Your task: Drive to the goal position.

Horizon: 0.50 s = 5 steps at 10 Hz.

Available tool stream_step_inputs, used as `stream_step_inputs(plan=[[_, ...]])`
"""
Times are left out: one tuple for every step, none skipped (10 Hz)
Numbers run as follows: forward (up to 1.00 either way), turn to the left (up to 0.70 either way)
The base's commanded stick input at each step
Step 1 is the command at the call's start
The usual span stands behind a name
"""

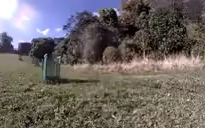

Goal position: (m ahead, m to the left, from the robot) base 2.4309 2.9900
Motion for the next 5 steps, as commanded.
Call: stream_step_inputs(plan=[[0.5,0.0],[0.5,0.0],[0.5,0.0],[0.5,0.0],[0.5,0.0]])
